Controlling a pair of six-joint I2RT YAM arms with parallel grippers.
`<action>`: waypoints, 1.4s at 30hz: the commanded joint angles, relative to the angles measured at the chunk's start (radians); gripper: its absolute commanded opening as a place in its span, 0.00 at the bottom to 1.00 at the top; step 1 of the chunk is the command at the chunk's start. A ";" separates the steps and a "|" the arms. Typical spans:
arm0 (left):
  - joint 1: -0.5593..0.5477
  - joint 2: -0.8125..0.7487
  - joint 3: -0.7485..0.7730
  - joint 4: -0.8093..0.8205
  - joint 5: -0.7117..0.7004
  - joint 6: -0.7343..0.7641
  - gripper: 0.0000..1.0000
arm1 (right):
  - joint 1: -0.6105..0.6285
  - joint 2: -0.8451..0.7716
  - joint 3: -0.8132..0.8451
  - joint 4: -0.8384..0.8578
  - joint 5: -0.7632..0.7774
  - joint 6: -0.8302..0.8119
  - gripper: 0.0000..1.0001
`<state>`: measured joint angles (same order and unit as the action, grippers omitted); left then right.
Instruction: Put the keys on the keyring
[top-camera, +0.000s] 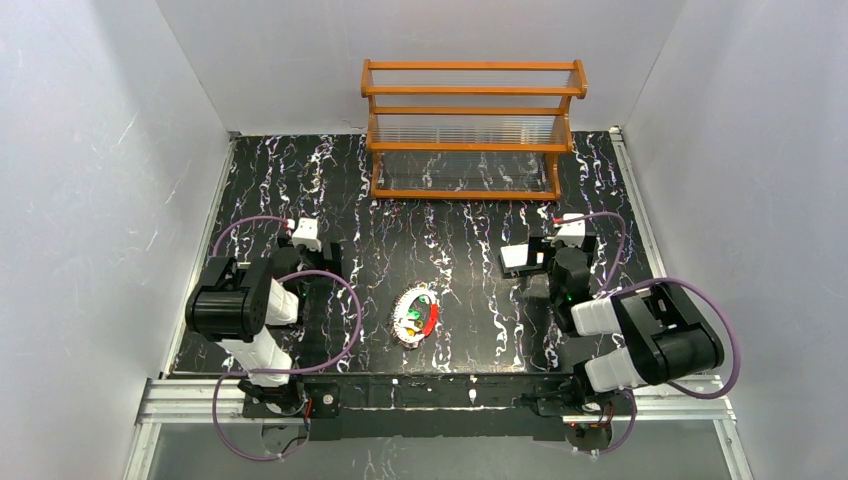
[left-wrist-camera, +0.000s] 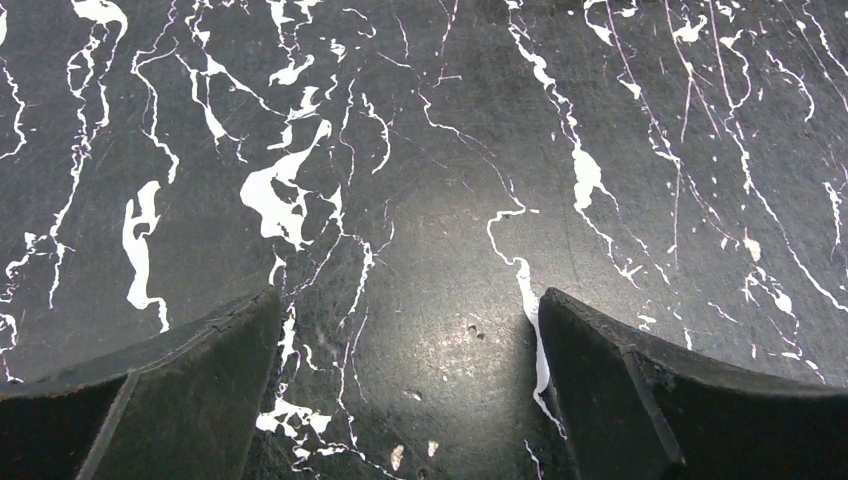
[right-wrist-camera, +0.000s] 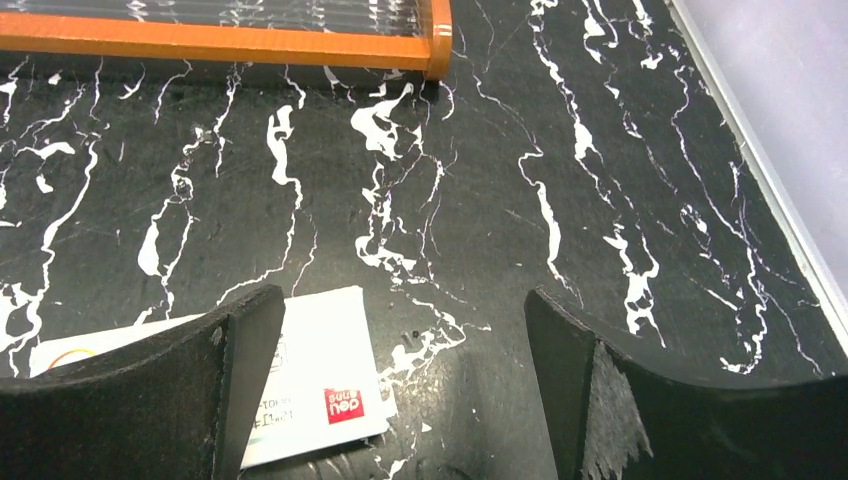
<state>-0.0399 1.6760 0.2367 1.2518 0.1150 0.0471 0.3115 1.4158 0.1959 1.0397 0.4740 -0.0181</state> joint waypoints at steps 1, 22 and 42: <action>0.007 0.001 0.005 0.034 -0.002 0.000 0.98 | -0.009 0.037 -0.001 0.167 -0.030 -0.082 0.99; 0.007 0.001 -0.001 0.044 0.018 0.008 0.98 | -0.219 0.181 0.037 0.212 -0.194 0.073 0.99; 0.007 0.000 0.000 0.043 0.016 0.009 0.98 | -0.220 0.181 0.036 0.217 -0.195 0.071 0.99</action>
<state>-0.0311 1.6779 0.2272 1.2819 0.1352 0.0479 0.0975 1.6012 0.2070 1.2278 0.2806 0.0494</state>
